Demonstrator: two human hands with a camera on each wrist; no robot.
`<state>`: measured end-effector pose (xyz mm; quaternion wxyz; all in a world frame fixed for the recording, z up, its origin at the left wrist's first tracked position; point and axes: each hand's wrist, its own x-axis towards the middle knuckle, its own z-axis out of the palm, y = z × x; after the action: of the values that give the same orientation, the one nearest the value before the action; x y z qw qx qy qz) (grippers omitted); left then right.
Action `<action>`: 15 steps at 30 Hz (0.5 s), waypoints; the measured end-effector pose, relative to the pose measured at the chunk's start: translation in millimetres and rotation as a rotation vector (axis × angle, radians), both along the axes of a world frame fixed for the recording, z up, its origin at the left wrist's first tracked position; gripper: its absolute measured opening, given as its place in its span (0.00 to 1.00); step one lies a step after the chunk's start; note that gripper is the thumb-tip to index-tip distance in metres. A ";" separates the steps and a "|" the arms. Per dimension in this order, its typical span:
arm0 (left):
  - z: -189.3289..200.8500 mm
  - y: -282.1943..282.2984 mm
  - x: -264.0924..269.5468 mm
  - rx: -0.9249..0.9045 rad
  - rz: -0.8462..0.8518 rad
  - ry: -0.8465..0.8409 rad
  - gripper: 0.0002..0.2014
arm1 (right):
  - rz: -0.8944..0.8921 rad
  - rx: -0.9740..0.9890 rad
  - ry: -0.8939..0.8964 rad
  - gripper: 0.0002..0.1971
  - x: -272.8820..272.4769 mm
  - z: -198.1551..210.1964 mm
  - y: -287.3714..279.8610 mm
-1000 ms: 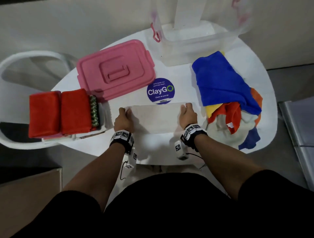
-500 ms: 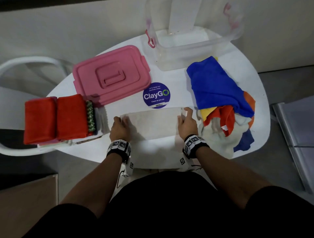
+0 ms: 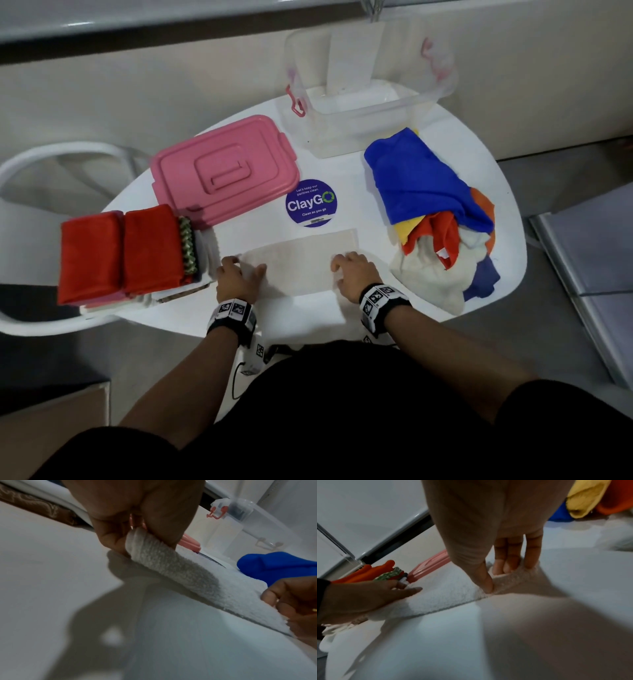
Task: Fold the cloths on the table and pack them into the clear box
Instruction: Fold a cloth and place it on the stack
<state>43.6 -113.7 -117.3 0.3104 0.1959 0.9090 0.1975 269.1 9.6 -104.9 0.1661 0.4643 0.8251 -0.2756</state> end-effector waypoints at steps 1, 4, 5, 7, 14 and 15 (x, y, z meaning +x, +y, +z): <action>0.2 -2.3 1.2 -0.047 -0.021 0.012 0.35 | 0.018 0.007 -0.058 0.19 -0.6 3.7 -0.7; -3.1 -9.8 4.8 -0.170 -0.111 0.060 0.39 | 0.046 0.112 -0.053 0.17 -9.4 15.5 -5.3; -5.1 -11.9 6.0 -0.191 -0.141 0.071 0.39 | 0.034 0.156 0.011 0.16 -14.4 17.6 -8.0; -7.3 -14.5 9.3 -0.184 -0.192 0.083 0.36 | 0.018 0.210 0.112 0.17 -23.3 17.8 -15.6; -2.5 -26.6 15.0 0.175 0.083 -0.134 0.21 | 0.045 0.075 -0.029 0.36 -7.5 -2.7 -48.4; -2.6 -30.6 14.8 0.195 0.114 -0.159 0.22 | 0.019 0.063 -0.016 0.37 -5.2 -1.7 -48.8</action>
<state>58.3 -144.3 -119.8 0.3492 0.1569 0.8678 0.3169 263.9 -39.2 -106.6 0.1603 0.4638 0.8364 -0.2443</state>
